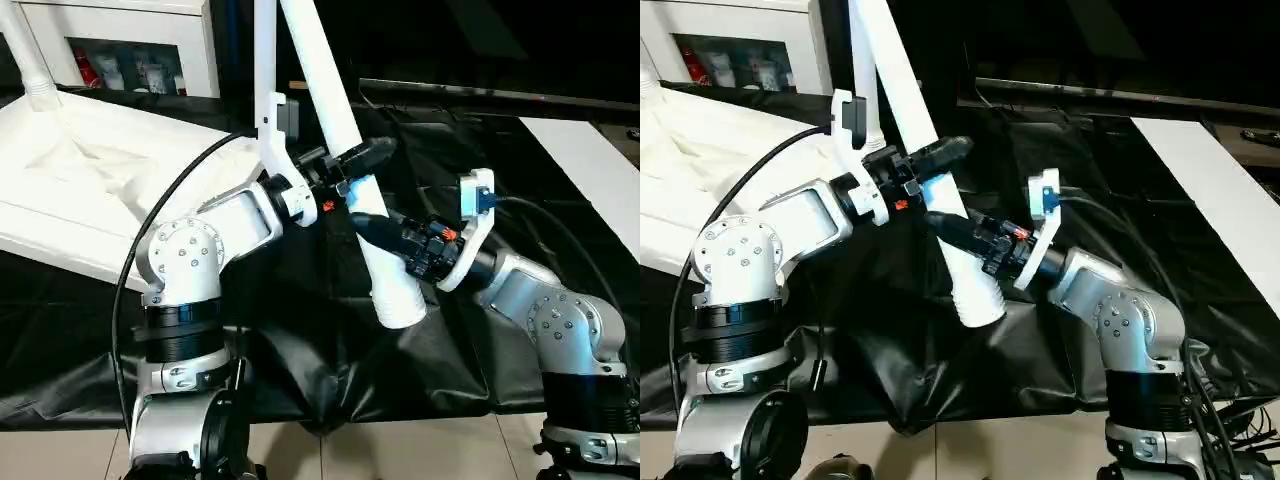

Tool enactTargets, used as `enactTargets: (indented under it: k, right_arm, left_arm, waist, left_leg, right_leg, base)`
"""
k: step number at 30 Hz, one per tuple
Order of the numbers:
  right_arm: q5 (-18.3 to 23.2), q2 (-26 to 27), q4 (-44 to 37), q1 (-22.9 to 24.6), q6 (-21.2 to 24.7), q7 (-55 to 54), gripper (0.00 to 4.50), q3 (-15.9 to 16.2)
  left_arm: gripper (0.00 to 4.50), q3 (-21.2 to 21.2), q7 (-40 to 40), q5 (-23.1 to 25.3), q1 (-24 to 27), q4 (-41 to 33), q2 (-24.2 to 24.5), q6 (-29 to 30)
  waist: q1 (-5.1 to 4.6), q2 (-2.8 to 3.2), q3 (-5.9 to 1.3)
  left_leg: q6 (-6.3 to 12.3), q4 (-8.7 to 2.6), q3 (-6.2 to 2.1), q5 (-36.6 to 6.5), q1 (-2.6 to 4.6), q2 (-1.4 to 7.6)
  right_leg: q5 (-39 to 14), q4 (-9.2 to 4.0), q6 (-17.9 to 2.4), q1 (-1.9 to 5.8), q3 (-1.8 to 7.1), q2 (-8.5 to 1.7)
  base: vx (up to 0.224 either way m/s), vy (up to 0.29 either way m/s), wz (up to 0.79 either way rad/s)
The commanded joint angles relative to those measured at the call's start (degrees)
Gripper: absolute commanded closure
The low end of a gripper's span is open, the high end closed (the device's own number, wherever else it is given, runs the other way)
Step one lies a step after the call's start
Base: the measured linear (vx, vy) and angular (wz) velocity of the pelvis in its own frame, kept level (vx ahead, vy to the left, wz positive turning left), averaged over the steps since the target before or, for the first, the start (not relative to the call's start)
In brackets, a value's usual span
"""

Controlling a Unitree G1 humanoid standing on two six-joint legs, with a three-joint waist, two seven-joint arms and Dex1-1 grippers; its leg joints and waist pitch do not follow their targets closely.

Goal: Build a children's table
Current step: Pick table leg

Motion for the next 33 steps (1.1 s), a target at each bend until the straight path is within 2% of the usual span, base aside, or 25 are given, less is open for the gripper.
enactTargets:
  k: [1,2,3,5,7,9,12,13,14,17,18,25,26,27,33]
  right_arm:
    - [-0.2,-0.4,-0.2,-1.4,-0.4,-0.4,2.67,0.2]
    - [-0.2,-0.3,-0.2,-1.5,-0.2,-0.5,2.11,0.3]
    - [-0.1,-0.3,-0.2,-1.8,0.6,-0.8,1.97,0.6]
    - [-0.2,-0.9,-0.6,-2.0,1.7,-0.5,1.95,1.5]
    - [-1.4,-3.5,-1.6,-2.3,2.9,1.2,1.78,4.1]
    - [-1.7,-5.5,-2.2,-2.4,3.7,2.6,1.58,5.4]
    - [-0.7,-10.3,-3.0,-3.3,6.4,7.4,1.55,7.5]
    - [-0.4,-11.1,-3.1,-3.5,6.9,8.3,1.55,7.8]
    - [0.0,-12.4,-3.4,-3.8,7.6,10.0,1.55,8.6]
    - [0.5,-13.7,-3.6,-4.1,8.5,11.9,1.55,9.5]
    - [0.4,-15.0,-3.3,-4.6,8.8,13.2,1.55,10.8]
    - [-0.6,-15.6,-2.2,-6.0,8.9,15.9,1.55,14.1]
    - [-0.8,-15.4,-2.0,-6.2,8.7,16.1,1.55,14.5]
    - [-0.7,-15.2,-1.8,-6.4,8.7,16.4,1.55,14.8]
    - [-0.8,-14.5,-1.6,-6.7,8.2,17.1,1.55,16.0]
  left_arm:
    - [2.52,-1.0,-0.8,-0.3,-1.6,-0.8,1.6,1.0]
    - [2.60,-1.5,-1.5,-0.1,-1.7,-1.0,2.4,1.1]
    - [2.60,-2.8,-3.3,0.2,-1.6,-1.5,4.0,1.3]
    - [2.63,-4.6,-6.1,0.4,-1.4,-2.1,6.6,1.5]
    - [2.68,-6.4,-9.7,0.3,-1.7,-2.6,9.8,2.0]
    - [2.68,-7.7,-12.5,-0.1,-2.0,-3.0,12.0,2.3]
    - [2.68,-10.6,-20.0,-1.9,-2.8,-4.1,16.7,2.3]
    - [2.68,-10.9,-21.1,-2.3,-2.9,-4.2,17.2,2.4]
    - [2.68,-11.4,-23.1,-3.0,-3.2,-4.4,18.2,2.2]
    - [2.68,-11.6,-25.8,-4.4,-3.6,-4.7,19.0,2.4]
    - [2.68,-12.2,-28.5,-5.5,-3.7,-5.1,19.8,2.2]
    - [2.68,-14.0,-31.8,-6.2,-3.6,-5.8,19.9,0.9]
    - [2.68,-14.3,-32.1,-6.2,-3.6,-5.7,19.8,0.6]
    - [2.68,-14.6,-32.2,-6.0,-3.6,-5.6,19.7,0.2]
    - [2.68,-15.1,-33.0,-5.3,-3.9,-4.9,19.1,-1.0]
  waist:
    - [0.17,-0.37,-4.03]
    - [0.10,-0.26,-4.01]
    - [0.04,-0.34,-3.99]
    - [0.06,-0.15,-4.04]
    - [-0.03,-0.49,-4.04]
    - [0.14,-0.23,-3.99]
    - [0.31,-0.28,-4.17]
    - [0.30,-0.47,-4.13]
    - [0.45,-0.40,-4.16]
    - [0.31,-0.51,-4.05]
    - [0.32,-0.67,-4.04]
    - [0.26,-0.84,-4.09]
    - [0.23,-1.03,-4.13]
    - [0.28,-0.89,-4.12]
    - [0.39,-0.95,-4.32]
  left_leg:
    - [-0.91,-4.79,-2.53,-4.9,1.42,4.76]
    - [-0.95,-4.84,-2.52,-4.9,1.52,4.75]
    - [-1.14,-4.85,-2.48,-5.1,1.53,4.79]
    - [-1.36,-4.97,-2.56,-4.9,1.61,4.74]
    - [-1.52,-4.98,-2.55,-4.4,1.60,4.62]
    - [-1.94,-4.96,-2.43,-3.9,1.70,4.65]
    - [-2.14,-4.89,-2.33,-3.4,1.84,4.77]
    - [-2.02,-4.82,-2.29,-3.4,1.76,4.62]
    - [-1.93,-4.81,-2.21,-3.4,1.75,4.62]
    - [-2.24,-4.81,-2.26,-3.9,1.64,4.72]
    - [-2.23,-4.71,-2.22,-4.1,1.63,4.70]
    - [-2.44,-4.63,-2.24,-4.3,1.67,4.78]
    - [-2.41,-4.59,-2.19,-4.1,1.65,4.75]
    - [-2.38,-4.60,-2.22,-4.0,1.67,4.77]
    - [-1.97,-4.41,-2.11,-2.4,1.71,4.72]
  right_leg:
    - [-9.9,-4.73,-10.6,2.20,3.44,-5.76]
    - [-10.3,-4.74,-10.4,2.07,3.45,-5.66]
    - [-10.2,-4.73,-10.5,2.05,3.46,-5.64]
    - [-10.5,-4.61,-10.1,1.99,3.43,-5.53]
    - [-10.5,-4.55,-9.5,2.17,3.39,-5.41]
    - [-10.0,-4.47,-9.1,2.02,3.49,-5.41]
    - [-7.3,-4.02,-10.3,2.08,3.43,-5.41]
    - [-7.2,-4.06,-10.3,2.06,3.43,-5.31]
    - [-7.3,-3.98,-10.3,2.23,3.48,-5.41]
    - [-7.3,-3.85,-11.5,2.24,3.45,-5.59]
    - [-7.5,-3.90,-11.8,2.29,3.49,-5.73]
    - [-9.0,-3.94,-12.1,2.26,3.51,-5.72]
    - [-8.7,-3.92,-12.1,2.28,3.50,-5.67]
    - [-8.6,-3.90,-12.2,2.27,3.49,-5.72]
    - [-4.8,-3.42,-13.2,2.35,3.45,-5.60]
  base:
    - [0.000,0.000,0.00]
    - [0.000,0.000,0.00]
    - [0.000,0.000,0.00]
    - [0.000,0.000,0.00]
    - [0.000,0.000,0.00]
    - [0.000,0.000,0.00]
    - [0.000,0.000,0.00]
    - [0.000,0.000,0.00]
    - [0.000,0.000,0.00]
    - [0.000,0.000,0.00]
    - [0.000,0.000,0.00]
    - [0.000,0.000,0.00]
    - [0.000,0.000,0.00]
    - [0.000,0.000,0.00]
    - [0.000,0.000,0.00]
